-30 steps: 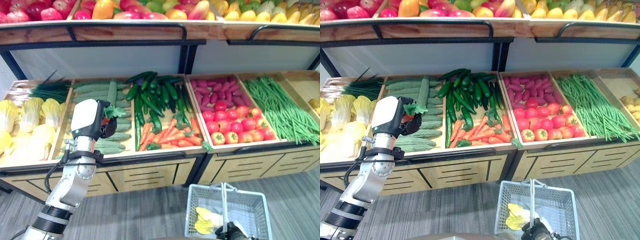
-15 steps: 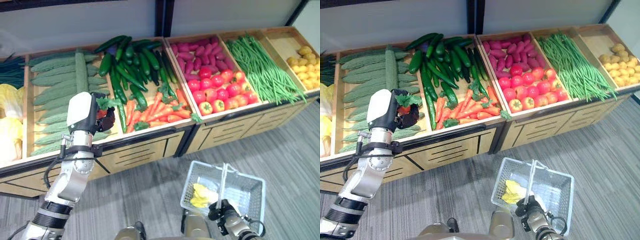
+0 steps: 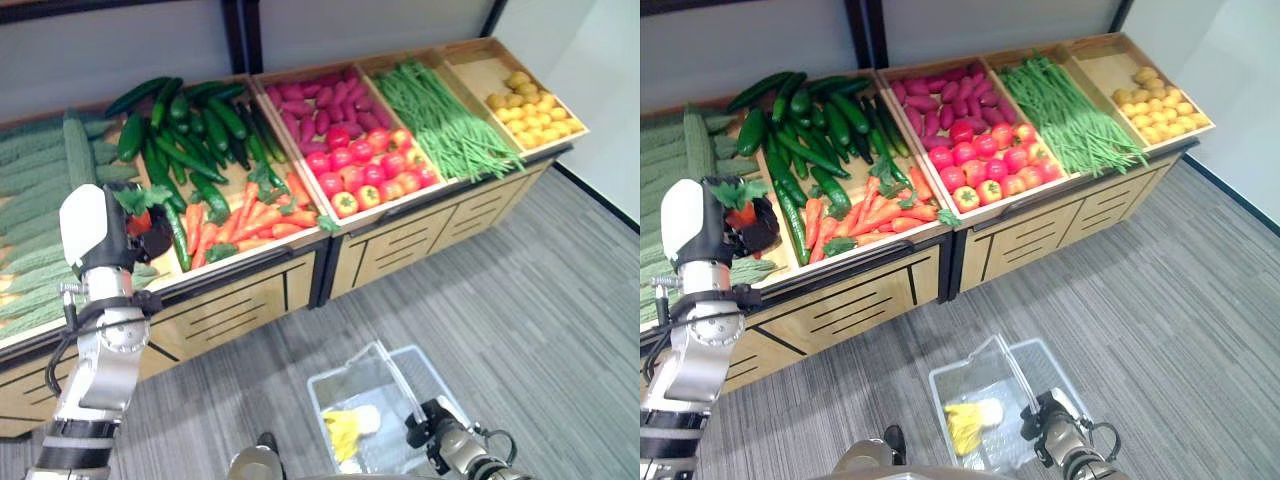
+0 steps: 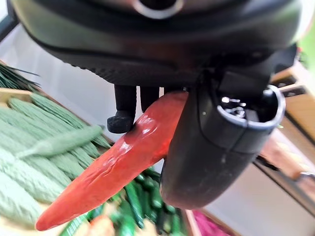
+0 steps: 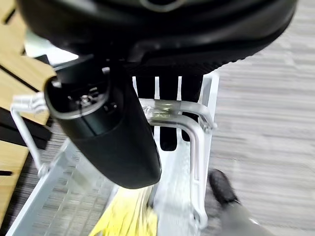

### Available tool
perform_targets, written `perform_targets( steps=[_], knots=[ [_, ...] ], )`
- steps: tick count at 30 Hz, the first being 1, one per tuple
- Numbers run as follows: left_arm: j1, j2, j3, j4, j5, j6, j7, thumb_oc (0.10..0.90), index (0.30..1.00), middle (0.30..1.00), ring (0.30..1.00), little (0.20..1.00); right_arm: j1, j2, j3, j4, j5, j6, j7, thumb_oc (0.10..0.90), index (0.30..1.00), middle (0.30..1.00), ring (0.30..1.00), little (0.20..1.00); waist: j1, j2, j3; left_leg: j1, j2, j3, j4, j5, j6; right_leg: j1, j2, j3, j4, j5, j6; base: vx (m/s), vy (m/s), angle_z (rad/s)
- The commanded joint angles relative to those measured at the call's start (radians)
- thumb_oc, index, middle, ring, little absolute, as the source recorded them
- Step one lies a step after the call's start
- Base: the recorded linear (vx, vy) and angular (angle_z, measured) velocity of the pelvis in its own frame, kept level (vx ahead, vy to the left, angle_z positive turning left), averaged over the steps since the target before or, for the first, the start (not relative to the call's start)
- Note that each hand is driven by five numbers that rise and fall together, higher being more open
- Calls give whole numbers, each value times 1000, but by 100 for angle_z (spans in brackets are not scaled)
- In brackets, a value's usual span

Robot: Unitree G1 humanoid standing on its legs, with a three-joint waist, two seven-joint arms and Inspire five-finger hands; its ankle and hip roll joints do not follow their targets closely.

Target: Get the vegetables into the basket

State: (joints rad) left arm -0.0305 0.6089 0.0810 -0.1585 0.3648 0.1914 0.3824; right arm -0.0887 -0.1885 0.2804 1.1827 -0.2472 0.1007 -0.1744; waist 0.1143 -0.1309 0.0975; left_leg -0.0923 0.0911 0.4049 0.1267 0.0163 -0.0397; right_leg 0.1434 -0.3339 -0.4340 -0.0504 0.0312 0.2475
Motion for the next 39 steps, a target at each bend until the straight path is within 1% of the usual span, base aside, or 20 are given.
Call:
perform_targets(
  steps=[1,8,13,15,17,20,21,22,23,25,26,27,29,30,32,34,35,36,37,39],
  knots=[
    [-83,49,30,-119,34,-66,39,400,300,300,300,300,23,-57,3,1,-41,22,-19,400,300,300,300,300,-50,28,-42,-76,69,-41,52,-7,-12,-69,-17,15,70,48,-20,15,-85,7],
    [-86,31,16,-124,19,-70,30,400,300,300,300,300,39,-66,-25,9,-21,25,-34,400,300,300,300,300,-81,64,-28,-67,81,-41,27,15,-33,-67,0,14,38,45,-24,20,-42,5],
    [-94,17,-2,-135,-2,-78,35,400,300,300,300,300,42,-68,-44,9,-5,25,-46,400,300,300,300,300,-99,95,-18,-64,74,-26,3,27,-37,-85,-3,33,35,53,-24,43,-7,-7],
    [-99,1,-15,-135,-29,-88,43,400,300,300,300,300,43,-71,-47,3,-2,23,-50,400,300,300,300,300,-113,117,-8,-61,71,-15,-7,32,-40,-109,-4,52,40,54,-25,40,-5,-17],
    [-99,-5,-18,-134,-36,-89,45,400,300,300,300,300,43,-73,-45,3,-3,24,-50,400,300,300,300,300,-116,122,-8,-58,71,-10,-12,33,-40,-115,-2,61,40,54,-27,33,-9,-23],
    [-107,-33,-38,-128,-70,-94,57,400,300,300,300,300,44,-80,-46,-10,4,23,-59,400,300,300,300,300,-141,153,5,-41,72,13,-58,62,-47,-144,8,93,37,54,-30,15,-18,-19],
    [-108,-34,-39,-127,-70,-95,57,400,300,300,300,300,44,-81,-46,-11,4,23,-59,400,300,300,300,300,-140,154,4,-40,73,14,-61,64,-48,-146,9,95,39,54,-31,-36,-5,-31],
    [-117,-43,-54,-127,-77,-98,60,400,300,300,300,300,42,-88,-48,-13,7,23,-65,400,300,300,300,300,-154,174,15,-41,72,21,-85,82,-54,-167,17,111,42,48,-36,-26,-7,-31],
    [-118,-43,-54,-125,-77,-99,60,400,300,300,300,300,42,-88,-48,-13,8,23,-65,400,300,300,300,300,-153,175,14,-40,72,21,-87,84,-55,-169,18,111,43,47,-36,-26,-24,-22],
    [-126,-50,-69,-120,-79,-98,61,400,300,300,300,300,43,-96,-50,-14,9,22,-67,400,300,300,300,300,-163,191,27,-37,74,19,-114,105,-60,-187,27,123,58,35,-42,-33,-40,-16],
    [-140,-57,-84,-113,-81,-97,64,400,300,300,300,300,39,-107,-48,-17,10,22,-71,400,300,300,300,300,-177,211,49,-31,77,15,-142,125,-63,-223,40,146,100,12,-55,-56,-29,-20],
    [-142,-58,-84,-111,-81,-98,65,400,300,300,300,300,39,-108,-48,-17,10,22,-71,400,300,300,300,300,-175,212,49,-30,77,17,-145,127,-64,-227,40,149,106,9,-56,-98,-73,-25],
    [-156,-63,-95,-101,-85,-98,66,400,300,300,300,300,37,-113,-39,-31,18,14,-74,400,300,300,300,300,-188,222,69,-30,97,15,-167,153,-75,-267,70,175,143,-19,-76,-72,-115,-24],
    [-157,-63,-95,-100,-85,-98,66,400,300,300,300,300,37,-113,-39,-31,19,13,-74,400,300,300,300,300,-188,223,69,-31,98,15,-168,154,-76,-269,72,176,146,-20,-77,-24,-120,-21],
    [-157,-71,-103,-97,-92,-99,56,400,300,300,300,300,37,-116,-31,-39,32,6,-78,400,300,300,300,300,-193,218,76,-31,123,11,-159,156,-84,-266,104,173,146,-36,-93,9,-214,-16],
    [-149,-78,-103,-98,-98,-103,54,400,300,300,300,300,35,-117,-25,-43,42,2,-84,400,300,300,300,300,-193,203,88,-46,133,-18,-94,132,-86,-257,124,186,138,-39,-107,21,-211,-4],
    [-146,-81,-100,-99,-105,-107,59,400,300,300,300,300,30,-119,-23,-48,51,-3,-87,400,300,300,300,300,-185,188,100,-64,125,-78,-48,112,-88,-254,134,205,129,-39,-114,11,-116,-13],
    [-147,-80,-101,-99,-105,-107,60,400,300,300,300,300,29,-118,-23,-48,52,-3,-87,400,300,300,300,300,-186,188,101,-68,127,-80,-39,107,-89,-252,134,203,128,-40,-114,-16,-73,-28],
    [-154,-79,-105,-94,-111,-113,65,400,300,300,300,300,21,-119,-15,-49,52,-5,-88,400,300,300,300,300,-169,173,113,-86,98,-171,-27,100,-85,-254,139,220,118,-27,-117,-8,-26,-43],
    [-156,-68,-99,-85,-104,-115,84,400,300,300,300,300,-1,-118,1,-47,51,-14,-89,400,300,300,300,300,-132,148,121,-113,2,-404,-41,51,-59,-267,155,287,110,-16,-118,56,-27,-47]
  ],
)
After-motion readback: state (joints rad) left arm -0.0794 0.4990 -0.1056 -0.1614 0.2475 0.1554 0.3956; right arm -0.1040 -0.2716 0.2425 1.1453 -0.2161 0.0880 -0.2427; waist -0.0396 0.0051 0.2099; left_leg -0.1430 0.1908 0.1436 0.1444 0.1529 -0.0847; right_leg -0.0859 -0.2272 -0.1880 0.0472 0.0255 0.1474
